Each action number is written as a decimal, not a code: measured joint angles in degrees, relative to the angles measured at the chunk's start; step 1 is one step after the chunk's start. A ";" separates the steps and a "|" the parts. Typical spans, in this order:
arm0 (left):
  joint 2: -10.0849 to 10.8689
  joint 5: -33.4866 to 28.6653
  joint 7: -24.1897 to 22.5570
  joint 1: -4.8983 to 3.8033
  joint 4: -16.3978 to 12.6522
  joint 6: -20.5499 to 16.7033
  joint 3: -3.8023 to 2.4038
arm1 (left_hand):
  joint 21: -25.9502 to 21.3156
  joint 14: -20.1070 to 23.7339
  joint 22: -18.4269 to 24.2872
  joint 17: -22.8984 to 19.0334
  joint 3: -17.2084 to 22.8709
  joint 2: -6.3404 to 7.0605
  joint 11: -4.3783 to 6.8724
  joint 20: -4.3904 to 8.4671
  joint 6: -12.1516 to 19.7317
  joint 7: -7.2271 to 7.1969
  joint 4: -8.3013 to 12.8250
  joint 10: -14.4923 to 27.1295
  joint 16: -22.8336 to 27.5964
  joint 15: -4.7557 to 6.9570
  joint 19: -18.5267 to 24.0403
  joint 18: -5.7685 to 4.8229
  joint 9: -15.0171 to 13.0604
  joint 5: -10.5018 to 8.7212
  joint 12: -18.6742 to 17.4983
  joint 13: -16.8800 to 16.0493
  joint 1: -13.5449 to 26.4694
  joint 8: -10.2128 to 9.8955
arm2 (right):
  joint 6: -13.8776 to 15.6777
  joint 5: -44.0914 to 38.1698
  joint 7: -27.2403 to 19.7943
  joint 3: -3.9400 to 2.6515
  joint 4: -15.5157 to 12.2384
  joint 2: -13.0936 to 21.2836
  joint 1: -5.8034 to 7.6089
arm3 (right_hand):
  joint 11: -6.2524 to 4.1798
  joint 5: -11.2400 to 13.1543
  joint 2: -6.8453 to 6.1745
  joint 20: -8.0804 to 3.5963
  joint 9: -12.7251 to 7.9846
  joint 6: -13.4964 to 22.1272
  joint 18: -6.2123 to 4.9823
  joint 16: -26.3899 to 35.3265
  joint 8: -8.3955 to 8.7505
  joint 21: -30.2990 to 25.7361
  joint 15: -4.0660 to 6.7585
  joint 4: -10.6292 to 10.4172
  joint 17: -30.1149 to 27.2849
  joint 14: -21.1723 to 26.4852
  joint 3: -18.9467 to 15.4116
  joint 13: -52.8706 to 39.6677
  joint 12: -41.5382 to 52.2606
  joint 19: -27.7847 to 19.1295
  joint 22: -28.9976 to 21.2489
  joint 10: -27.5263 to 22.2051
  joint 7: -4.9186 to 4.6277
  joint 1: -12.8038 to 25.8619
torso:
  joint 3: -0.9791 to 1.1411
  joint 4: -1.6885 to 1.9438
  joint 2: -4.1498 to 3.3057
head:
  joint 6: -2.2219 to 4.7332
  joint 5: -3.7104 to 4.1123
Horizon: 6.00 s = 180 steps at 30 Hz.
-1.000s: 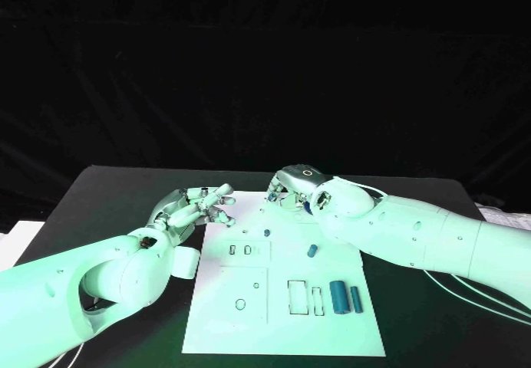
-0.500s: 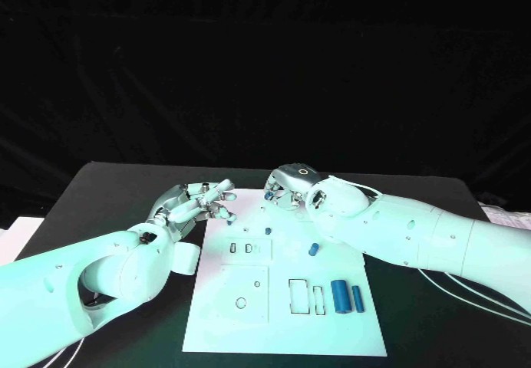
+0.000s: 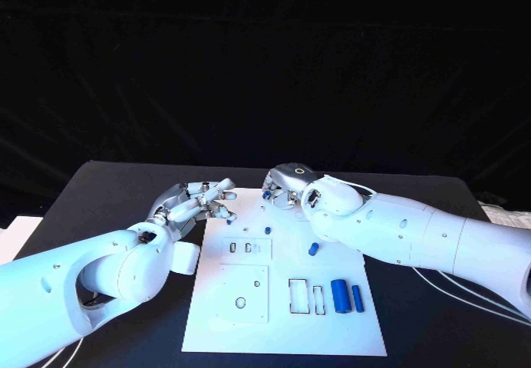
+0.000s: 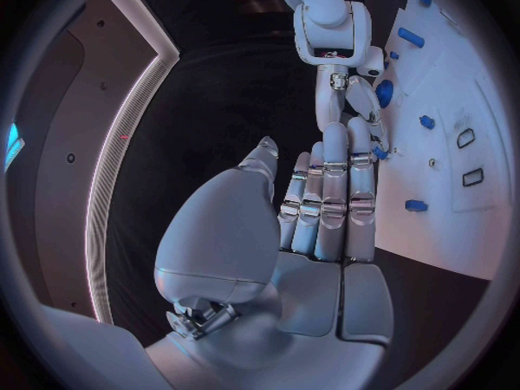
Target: Assemble the parts on the task board
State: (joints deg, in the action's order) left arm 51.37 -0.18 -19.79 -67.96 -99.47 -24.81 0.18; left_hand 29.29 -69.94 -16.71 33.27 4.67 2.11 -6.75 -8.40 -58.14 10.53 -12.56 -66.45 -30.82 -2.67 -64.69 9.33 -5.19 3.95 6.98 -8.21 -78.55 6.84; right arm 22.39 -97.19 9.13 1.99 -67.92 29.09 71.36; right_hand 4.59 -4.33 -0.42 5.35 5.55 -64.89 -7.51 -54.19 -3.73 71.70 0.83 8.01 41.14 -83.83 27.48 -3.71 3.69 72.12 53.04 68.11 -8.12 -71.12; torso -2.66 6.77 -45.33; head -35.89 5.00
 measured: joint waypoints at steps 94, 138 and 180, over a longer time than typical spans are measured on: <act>0.06 0.10 0.76 -0.11 2.31 1.27 0.05 | 0.00 0.40 -0.01 0.01 -0.30 0.00 0.00 0.00 0.00 0.00 0.01 0.00 0.22 0.00 0.41 0.00 -0.06 0.00 0.00 -0.09 0.00 -0.22 | -9.87 18.21 7.41 -1.60 -7.99 14.09 0.81 | -1.99 -5.87 -2.27 -0.54 -0.73 6.25 3.13 -30.73 -3.05 11.27 0.60 -12.19 33.79 -0.20 -17.62 -71.35 69.43 7.91 19.23 13.87 0.60 -5.36 | 0.43 -2.21 0.43 | -0.30 -0.13; -0.41 0.10 1.61 -0.11 2.74 1.89 0.06 | 0.00 0.40 -0.10 0.04 -0.30 -0.22 -0.20 -0.21 0.21 0.21 0.01 0.21 0.44 0.00 0.61 0.00 -0.04 0.00 -0.21 -0.11 -0.22 -0.44 | -2.67 4.39 10.71 -0.82 -14.40 5.59 0.22 | -2.88 -0.73 -0.73 -1.45 -0.83 5.16 3.12 -31.28 -3.39 11.93 1.34 -9.61 33.77 -0.10 -11.41 -71.37 69.08 8.82 20.78 14.78 0.70 -5.11 | 0.36 -2.04 0.32 | -0.44 -0.80; -0.67 0.10 2.19 -0.11 3.06 2.53 0.07 | 0.00 0.61 -0.21 0.13 -0.46 -0.22 -0.40 -0.41 0.54 0.53 0.17 0.83 0.67 -0.22 0.82 0.00 -0.03 0.00 -0.20 -0.15 -0.22 -0.64 | -2.95 4.56 10.21 -0.27 -10.74 2.47 -0.99 | -1.36 -3.00 -4.71 -0.01 -1.00 9.46 3.12 -28.96 -0.39 10.86 0.60 -15.33 33.80 -0.19 -14.25 -68.40 60.64 6.95 17.58 10.96 -0.28 1.31 | 0.46 -2.18 0.34 | -1.01 -0.92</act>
State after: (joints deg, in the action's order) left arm 50.70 -0.08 -17.60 -68.06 -96.41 -22.28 0.24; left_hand 29.29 -69.33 -16.92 33.40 4.21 1.88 -7.15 -8.82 -57.60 11.07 -12.39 -65.62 -30.16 -2.88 -63.87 9.33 -5.22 3.95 6.77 -8.35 -78.77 6.20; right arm 19.44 -92.63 19.34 1.72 -78.66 31.56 70.37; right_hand 3.24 -7.33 -5.13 5.34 4.55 -55.43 -4.39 -83.15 -4.13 82.56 1.43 -7.31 74.94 -84.02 13.23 -72.12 64.34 79.07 70.62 79.07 -8.41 -69.82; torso -2.20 4.59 -44.99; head -36.90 4.08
